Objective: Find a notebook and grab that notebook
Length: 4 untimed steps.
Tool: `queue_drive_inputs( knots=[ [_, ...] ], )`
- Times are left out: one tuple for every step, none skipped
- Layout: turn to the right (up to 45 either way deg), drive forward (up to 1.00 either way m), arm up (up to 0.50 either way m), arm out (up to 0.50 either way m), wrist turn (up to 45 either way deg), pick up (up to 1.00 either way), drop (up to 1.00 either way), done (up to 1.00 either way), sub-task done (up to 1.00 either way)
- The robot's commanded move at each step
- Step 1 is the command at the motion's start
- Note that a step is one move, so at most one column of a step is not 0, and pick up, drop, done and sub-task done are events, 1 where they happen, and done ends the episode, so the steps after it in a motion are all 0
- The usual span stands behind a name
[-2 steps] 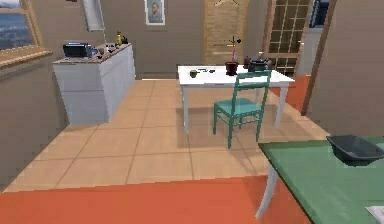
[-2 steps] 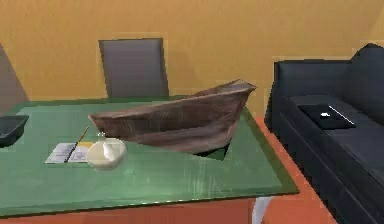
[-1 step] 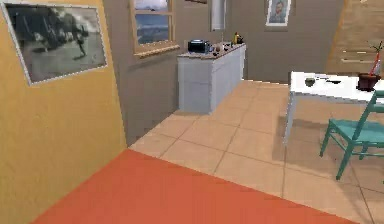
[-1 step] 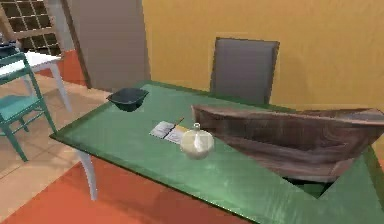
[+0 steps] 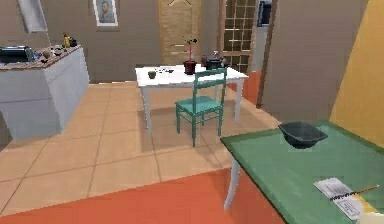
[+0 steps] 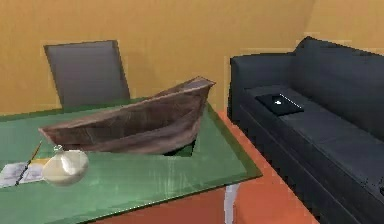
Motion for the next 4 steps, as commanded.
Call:
queue_drive_inputs(
  knots=[
    [0.0,0.9,0.0,0.0,0.0,0.0,0.0,0.0,0.0],
    [0.0,0.0,0.5,0.0,0.0,0.0,0.0,0.0,0.0],
    [0.0,0.0,0.28,0.0,0.0,0.0,0.0,0.0,0.0],
    [0.0,0.0,0.0,0.28,0.0,0.0,0.0,0.0,0.0]
  ],
)
